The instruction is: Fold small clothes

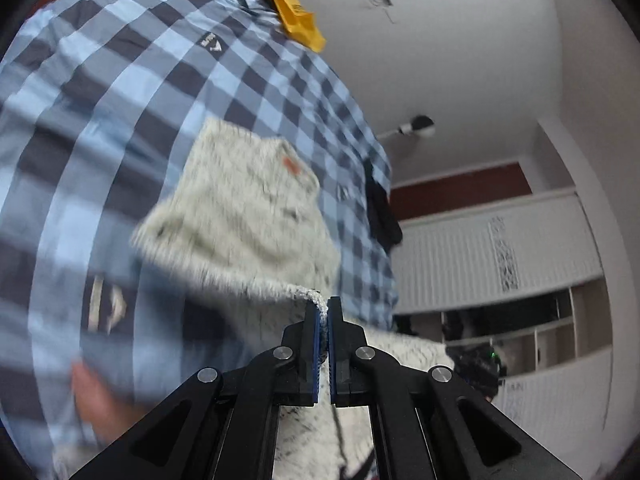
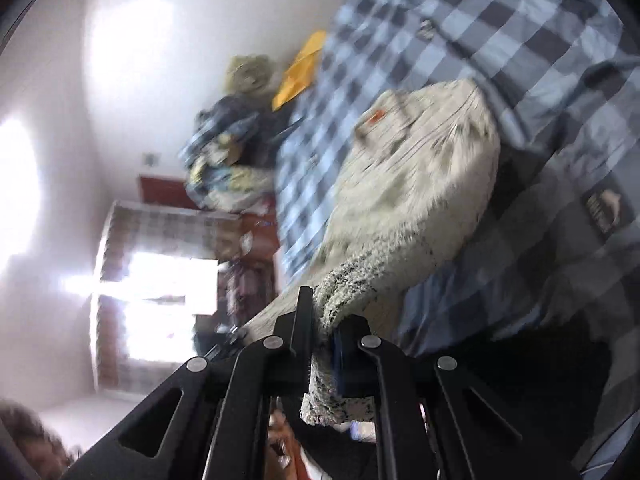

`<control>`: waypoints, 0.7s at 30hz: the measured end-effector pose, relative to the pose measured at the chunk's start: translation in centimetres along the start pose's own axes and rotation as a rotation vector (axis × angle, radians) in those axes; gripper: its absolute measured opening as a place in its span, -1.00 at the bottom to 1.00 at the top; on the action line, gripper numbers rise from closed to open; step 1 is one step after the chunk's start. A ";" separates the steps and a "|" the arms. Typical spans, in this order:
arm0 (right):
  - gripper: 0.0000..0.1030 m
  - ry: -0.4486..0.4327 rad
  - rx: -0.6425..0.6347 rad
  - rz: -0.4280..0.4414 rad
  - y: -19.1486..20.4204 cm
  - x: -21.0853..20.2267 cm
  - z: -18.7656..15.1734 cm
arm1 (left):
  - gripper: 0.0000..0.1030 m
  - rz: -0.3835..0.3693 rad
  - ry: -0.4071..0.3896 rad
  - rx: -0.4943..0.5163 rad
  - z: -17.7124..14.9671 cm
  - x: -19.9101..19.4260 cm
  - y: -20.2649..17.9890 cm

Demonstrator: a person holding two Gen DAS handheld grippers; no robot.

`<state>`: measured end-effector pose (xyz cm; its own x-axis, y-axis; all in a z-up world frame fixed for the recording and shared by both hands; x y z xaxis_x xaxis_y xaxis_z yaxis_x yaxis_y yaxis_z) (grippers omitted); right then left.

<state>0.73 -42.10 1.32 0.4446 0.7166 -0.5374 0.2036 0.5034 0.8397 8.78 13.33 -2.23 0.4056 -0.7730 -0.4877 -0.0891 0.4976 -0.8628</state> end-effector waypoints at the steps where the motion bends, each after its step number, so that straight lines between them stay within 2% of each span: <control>1: -0.90 0.004 0.014 -0.004 -0.2 0.4 1.8 | -0.96 0.020 -0.012 -0.021 2.9 1.4 -0.1; 3: -0.90 -0.008 0.071 -0.032 -0.4 2.0 7.7 | -0.96 0.052 -0.038 -0.065 8.0 4.0 -0.2; 5: -0.90 -0.016 0.120 -0.050 -0.9 3.2 13.4 | -0.96 0.142 -0.102 -0.136 14.4 7.2 0.4; 7: -0.83 -0.038 0.271 -0.024 -3.4 4.8 20.4 | -0.96 0.249 -0.153 -0.214 20.5 10.8 1.9; 8: -0.81 -0.031 0.347 0.011 -4.9 5.6 23.6 | -0.96 0.289 -0.147 -0.226 22.1 12.0 2.8; 9: -0.80 -0.046 0.404 0.033 -6.2 5.9 25.4 | -0.96 0.376 -0.132 -0.220 23.6 13.1 3.3; 10: -0.73 -0.095 0.468 0.026 -8.1 6.1 27.5 | -0.96 0.525 -0.141 -0.166 25.2 13.9 3.3; 11: -0.69 -0.154 0.504 -0.054 -9.9 5.9 29.1 | -0.95 0.622 -0.158 -0.108 25.8 14.3 2.9; 12: -0.65 -0.189 0.510 -0.170 -10.8 5.5 29.6 | -0.95 0.694 -0.159 -0.041 26.3 14.8 2.4; 13: -0.59 -0.211 0.489 -0.268 -11.3 5.4 30.0 | -0.91 0.755 -0.141 0.075 26.8 15.7 1.7; 14: -0.58 -0.224 0.424 -0.326 -11.3 5.6 30.2 | -0.90 0.779 -0.124 0.141 26.6 16.2 1.7; 15: -0.45 -0.205 0.334 -0.355 -11.1 6.4 30.1 | -0.89 0.815 -0.104 0.211 26.4 16.9 1.6; 16: -0.22 -0.177 0.279 -0.383 -10.9 7.3 29.7 | -0.89 0.845 -0.090 0.251 25.9 17.2 1.6; 18: -0.16 -0.118 0.159 -0.497 -10.8 9.7 27.7 | -0.89 0.860 -0.057 0.311 24.4 17.9 1.7; 20: -0.16 -0.057 0.094 -0.544 -11.0 11.7 25.8 | -0.89 0.830 -0.027 0.330 22.2 18.1 2.2; 21: -0.16 -0.023 0.061 -0.541 -10.9 12.7 24.6 | -0.89 0.823 -0.011 0.337 21.3 18.4 2.4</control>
<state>25.62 -50.40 -12.72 0.2808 0.3519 -0.8929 0.4585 0.7681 0.4469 35.41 8.70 -10.39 0.3395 -0.1167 -0.9333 -0.0847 0.9845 -0.1538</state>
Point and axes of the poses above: each gripper's, at about its wrist camera, not at the fingertips, and x roughly the way its jaws point, y to its left, z to its top, the point moved 1 cm from there along x, roughly the way its jaws point, and after that the axes turned 2 degrees about y, right-handed, at the moved point
